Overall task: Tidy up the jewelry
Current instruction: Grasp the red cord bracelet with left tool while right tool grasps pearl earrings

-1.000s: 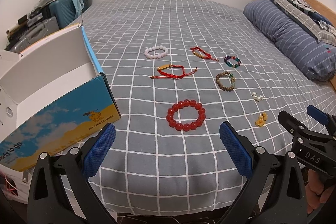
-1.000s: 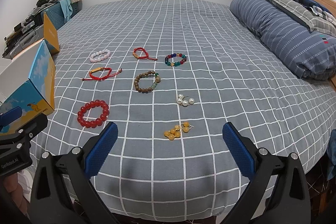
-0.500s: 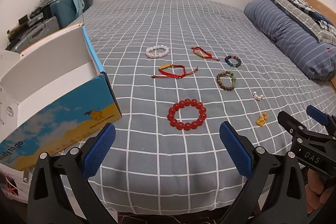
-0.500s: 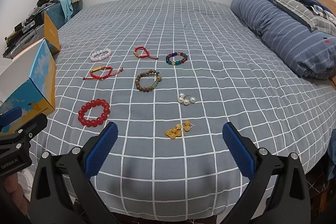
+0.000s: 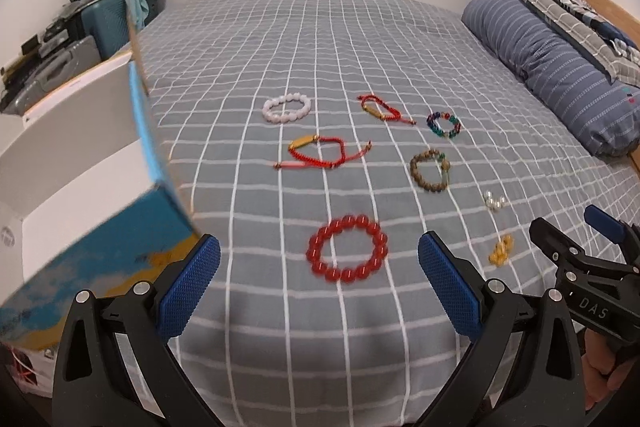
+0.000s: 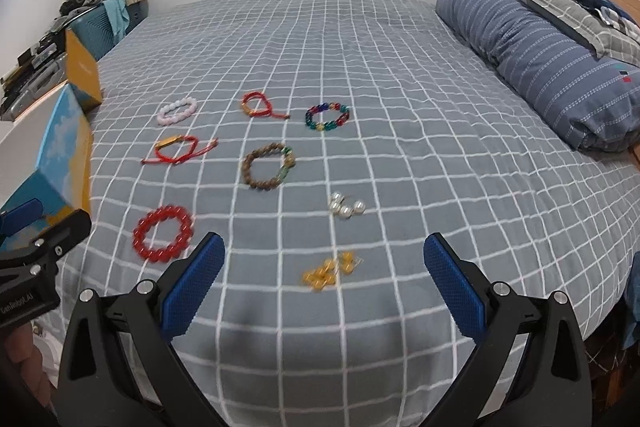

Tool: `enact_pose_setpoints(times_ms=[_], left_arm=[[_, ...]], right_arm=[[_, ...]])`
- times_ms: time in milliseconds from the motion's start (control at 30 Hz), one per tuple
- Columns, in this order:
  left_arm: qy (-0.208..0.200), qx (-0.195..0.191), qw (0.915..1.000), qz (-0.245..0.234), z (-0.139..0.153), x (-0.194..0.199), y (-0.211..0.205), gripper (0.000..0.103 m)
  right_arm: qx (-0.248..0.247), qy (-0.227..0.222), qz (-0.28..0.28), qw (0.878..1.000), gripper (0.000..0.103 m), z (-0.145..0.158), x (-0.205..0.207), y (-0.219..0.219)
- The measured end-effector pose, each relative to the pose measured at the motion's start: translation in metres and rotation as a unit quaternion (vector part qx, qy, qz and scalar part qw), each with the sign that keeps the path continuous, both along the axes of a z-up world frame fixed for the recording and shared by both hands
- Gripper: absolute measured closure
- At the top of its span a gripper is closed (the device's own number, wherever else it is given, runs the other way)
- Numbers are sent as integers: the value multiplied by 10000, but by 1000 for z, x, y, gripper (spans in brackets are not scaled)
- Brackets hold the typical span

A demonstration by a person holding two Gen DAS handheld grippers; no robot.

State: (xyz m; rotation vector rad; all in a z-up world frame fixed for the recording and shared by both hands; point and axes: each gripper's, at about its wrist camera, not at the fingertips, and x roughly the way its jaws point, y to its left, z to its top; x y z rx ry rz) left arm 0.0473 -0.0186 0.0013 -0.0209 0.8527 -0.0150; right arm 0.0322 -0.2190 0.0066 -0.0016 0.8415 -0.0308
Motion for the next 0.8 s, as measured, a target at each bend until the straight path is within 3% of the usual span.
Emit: enact_pose_setpoints(times_ms=[200, 400, 567, 800], left_arm=[[114, -29, 9999, -110, -5, 56, -7, 6], [433, -172, 9989, -93, -35, 122, -1, 6], [711, -49, 9974, -66, -69, 165, 2, 6], [901, 98, 9959, -61, -97, 187, -1, 8]], right_arm=[[-143, 118, -41, 9998, 7, -7, 45, -16], [-112, 617, -54, 9980, 8, -39, 85, -30], [-24, 1038, -29, 9946, 16, -68, 101, -33], [89, 1301, 132, 9914, 33, -87, 110, -28]])
